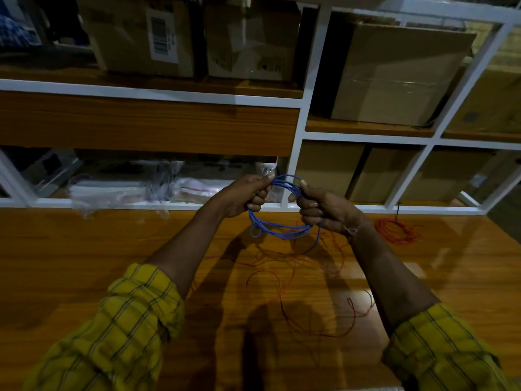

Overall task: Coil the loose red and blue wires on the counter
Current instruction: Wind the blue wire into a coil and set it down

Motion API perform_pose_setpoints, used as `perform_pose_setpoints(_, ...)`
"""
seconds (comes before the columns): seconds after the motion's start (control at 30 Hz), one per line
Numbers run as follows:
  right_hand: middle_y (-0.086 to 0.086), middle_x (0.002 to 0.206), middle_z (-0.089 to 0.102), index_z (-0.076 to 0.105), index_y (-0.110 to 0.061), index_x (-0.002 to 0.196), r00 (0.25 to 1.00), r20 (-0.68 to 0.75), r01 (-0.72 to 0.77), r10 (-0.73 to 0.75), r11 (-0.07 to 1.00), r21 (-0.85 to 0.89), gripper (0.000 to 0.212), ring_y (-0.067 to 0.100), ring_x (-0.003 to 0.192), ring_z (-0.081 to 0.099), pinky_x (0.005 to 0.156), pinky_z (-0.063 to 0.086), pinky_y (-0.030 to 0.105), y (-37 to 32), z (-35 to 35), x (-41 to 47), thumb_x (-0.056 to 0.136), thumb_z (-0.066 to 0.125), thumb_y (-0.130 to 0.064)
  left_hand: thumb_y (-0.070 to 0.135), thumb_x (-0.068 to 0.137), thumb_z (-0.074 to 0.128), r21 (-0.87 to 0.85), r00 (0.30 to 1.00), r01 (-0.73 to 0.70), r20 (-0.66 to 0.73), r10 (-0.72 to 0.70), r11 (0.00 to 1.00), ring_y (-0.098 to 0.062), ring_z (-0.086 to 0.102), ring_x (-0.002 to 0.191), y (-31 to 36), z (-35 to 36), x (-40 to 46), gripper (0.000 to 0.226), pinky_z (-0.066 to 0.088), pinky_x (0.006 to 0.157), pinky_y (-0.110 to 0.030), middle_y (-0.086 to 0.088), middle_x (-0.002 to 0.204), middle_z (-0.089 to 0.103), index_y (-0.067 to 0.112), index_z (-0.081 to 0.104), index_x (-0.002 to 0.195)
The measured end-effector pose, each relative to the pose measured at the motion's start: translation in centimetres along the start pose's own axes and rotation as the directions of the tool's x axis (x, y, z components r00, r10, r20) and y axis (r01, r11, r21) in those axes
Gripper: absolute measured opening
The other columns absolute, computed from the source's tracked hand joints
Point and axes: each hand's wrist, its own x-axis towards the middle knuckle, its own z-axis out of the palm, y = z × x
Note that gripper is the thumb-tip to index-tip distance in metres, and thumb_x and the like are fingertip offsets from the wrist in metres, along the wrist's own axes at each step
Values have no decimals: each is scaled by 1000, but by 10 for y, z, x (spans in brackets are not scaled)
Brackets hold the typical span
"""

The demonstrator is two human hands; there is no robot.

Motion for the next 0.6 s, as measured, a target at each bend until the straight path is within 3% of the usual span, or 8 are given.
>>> perform_pose_setpoints(0.07, -4, 65, 17, 65, -2, 102, 999, -19, -32, 31, 998, -59, 45, 4, 42, 22, 38, 26, 20, -9, -1, -2, 109, 40, -38, 43, 106, 51, 5, 1000, 5, 24, -5, 1000, -7, 24, 47, 2, -1, -2, 35, 22, 41, -21, 4, 62, 27, 15, 50, 84)
perform_pose_setpoints(0.13, -4, 64, 24, 63, -3, 100, 999, -9, -36, 35, 997, -67, 42, 4, 42, 26, 40, 27, 20, -15, -3, -4, 110, 38, -35, 42, 106, 51, -11, 1000, -1, 20, 1, 1000, -7, 25, 47, 5, 0, -2, 35, 24, 41, -20, 5, 62, 29, 16, 51, 84)
perform_pose_setpoints(0.23, -5, 60, 38, 60, -6, 98, 999, 39, 26, -27, 999, 26, 37, 6, 47, 38, 51, 39, 23, -13, -4, -8, 111, 37, -32, 41, 106, 52, -137, 999, -48, 6, 49, 989, -5, 24, 44, 7, 4, 0, 35, 24, 39, -19, 6, 60, 27, 16, 50, 81)
perform_pose_setpoints(0.3, -6, 56, 39, 59, -6, 97, 994, 43, 97, -104, 985, 142, 34, 10, 52, 47, 73, 54, 32, -5, -3, -8, 109, 40, -31, 40, 107, 51, -285, 995, -95, -26, 92, 954, -3, 23, 41, 6, 8, 3, 36, 22, 38, -18, 8, 57, 26, 16, 48, 80)
perform_pose_setpoints(0.37, -5, 53, 39, 56, -5, 96, 986, 25, 154, -167, 949, 275, 35, 14, 55, 49, 102, 52, 46, 6, -5, -5, 109, 39, -34, 38, 108, 48, -404, 989, -148, -85, 124, 903, -2, 23, 39, 3, 12, 7, 37, 20, 37, -17, 11, 52, 25, 16, 45, 79)
perform_pose_setpoints(0.4, -4, 53, 40, 55, -5, 97, 982, 23, 169, -186, 933, 319, 38, 15, 56, 50, 107, 50, 50, 11, -6, -4, 110, 37, -35, 38, 109, 46, -445, 984, -173, -114, 136, 879, -1, 22, 38, 1, 14, 10, 37, 21, 37, -17, 11, 51, 26, 16, 45, 79)
perform_pose_setpoints(0.6, -3, 55, 44, 57, -5, 101, 955, -63, 292, -290, 883, 368, 34, 16, 56, 53, 95, 56, 48, 23, -1, 3, 112, 37, -30, 43, 108, 42, -718, 958, -269, -270, 100, 642, -3, 22, 32, -20, 30, 19, 41, 22, 34, -19, 10, 47, 26, 15, 45, 79)
